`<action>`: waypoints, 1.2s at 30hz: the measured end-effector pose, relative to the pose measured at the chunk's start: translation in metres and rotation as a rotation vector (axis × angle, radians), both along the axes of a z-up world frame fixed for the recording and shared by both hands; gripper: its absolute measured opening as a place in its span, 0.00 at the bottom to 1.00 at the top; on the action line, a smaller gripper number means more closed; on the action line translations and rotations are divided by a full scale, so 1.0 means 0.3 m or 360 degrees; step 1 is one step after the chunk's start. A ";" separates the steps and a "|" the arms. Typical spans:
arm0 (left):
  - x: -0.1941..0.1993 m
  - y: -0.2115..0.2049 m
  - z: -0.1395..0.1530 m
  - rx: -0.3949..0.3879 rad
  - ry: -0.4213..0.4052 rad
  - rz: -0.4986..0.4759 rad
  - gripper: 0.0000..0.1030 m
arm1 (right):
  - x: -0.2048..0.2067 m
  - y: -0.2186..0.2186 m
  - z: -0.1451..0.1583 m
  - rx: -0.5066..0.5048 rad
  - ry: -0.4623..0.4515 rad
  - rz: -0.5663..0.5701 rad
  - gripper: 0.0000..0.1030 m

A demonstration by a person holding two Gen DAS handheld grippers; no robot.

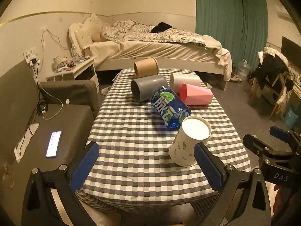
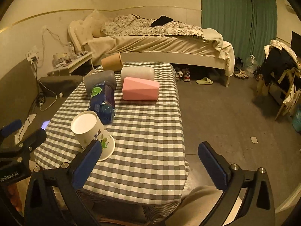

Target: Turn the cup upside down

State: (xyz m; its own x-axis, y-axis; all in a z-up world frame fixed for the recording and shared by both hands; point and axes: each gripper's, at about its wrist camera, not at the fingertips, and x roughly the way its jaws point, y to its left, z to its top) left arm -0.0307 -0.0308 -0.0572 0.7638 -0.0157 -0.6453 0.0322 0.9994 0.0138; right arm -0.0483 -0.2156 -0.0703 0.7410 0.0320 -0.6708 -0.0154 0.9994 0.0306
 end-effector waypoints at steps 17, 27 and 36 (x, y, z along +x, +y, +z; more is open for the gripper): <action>0.007 0.051 -0.009 -0.0059 0.0005 0.0043 1.00 | 0.026 0.077 0.001 -0.0075 0.0015 0.0062 1.00; 0.006 0.049 -0.009 -0.0060 0.0006 0.0045 1.00 | 0.027 0.084 0.005 -0.0080 0.0012 0.0065 1.00; 0.005 0.052 -0.010 -0.0057 0.0007 0.0046 1.00 | 0.026 0.092 0.004 -0.0081 0.0020 0.0068 1.00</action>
